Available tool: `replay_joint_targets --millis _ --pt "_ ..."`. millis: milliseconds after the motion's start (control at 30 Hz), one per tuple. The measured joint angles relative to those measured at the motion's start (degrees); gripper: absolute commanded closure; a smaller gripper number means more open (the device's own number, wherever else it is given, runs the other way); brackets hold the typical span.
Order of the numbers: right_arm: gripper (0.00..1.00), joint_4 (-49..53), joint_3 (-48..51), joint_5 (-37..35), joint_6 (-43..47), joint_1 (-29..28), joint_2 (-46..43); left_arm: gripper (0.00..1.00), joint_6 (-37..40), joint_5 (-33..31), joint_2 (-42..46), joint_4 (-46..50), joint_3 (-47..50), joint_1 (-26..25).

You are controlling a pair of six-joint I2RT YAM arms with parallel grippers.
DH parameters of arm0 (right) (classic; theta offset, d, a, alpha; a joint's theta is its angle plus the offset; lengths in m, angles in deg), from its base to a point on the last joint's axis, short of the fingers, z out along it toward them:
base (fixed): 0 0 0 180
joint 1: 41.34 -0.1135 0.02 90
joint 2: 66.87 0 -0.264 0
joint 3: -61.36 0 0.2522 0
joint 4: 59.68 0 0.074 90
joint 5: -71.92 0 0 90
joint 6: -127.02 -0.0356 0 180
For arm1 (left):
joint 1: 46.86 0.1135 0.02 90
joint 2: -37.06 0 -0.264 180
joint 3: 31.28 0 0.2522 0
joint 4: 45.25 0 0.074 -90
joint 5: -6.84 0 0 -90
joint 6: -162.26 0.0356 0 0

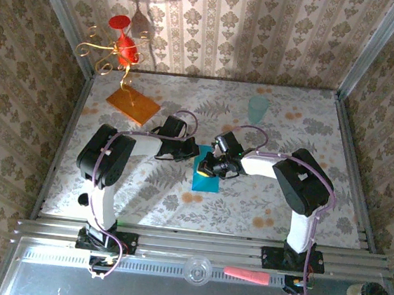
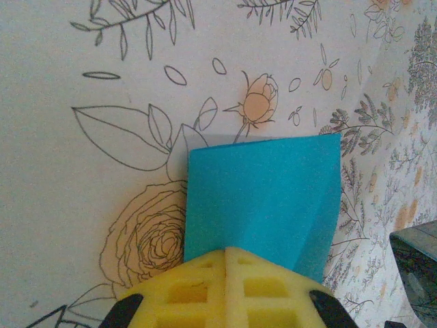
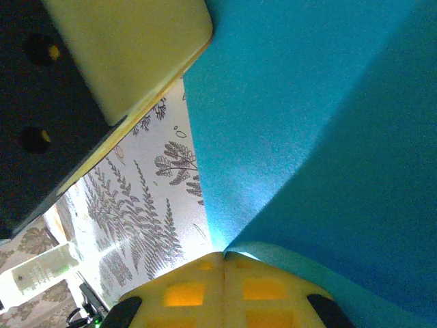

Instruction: Fold a paper plane with a square sheet of paper (pick it up from the middle)

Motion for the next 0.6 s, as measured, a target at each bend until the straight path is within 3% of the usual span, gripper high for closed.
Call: replay_joint_targets --millis 600 --pt "0.99 -0.3 0.0 0.3 0.0 0.0 1.4 0.95 0.0 0.0 -0.2 -0.5 0.0 -0.3"
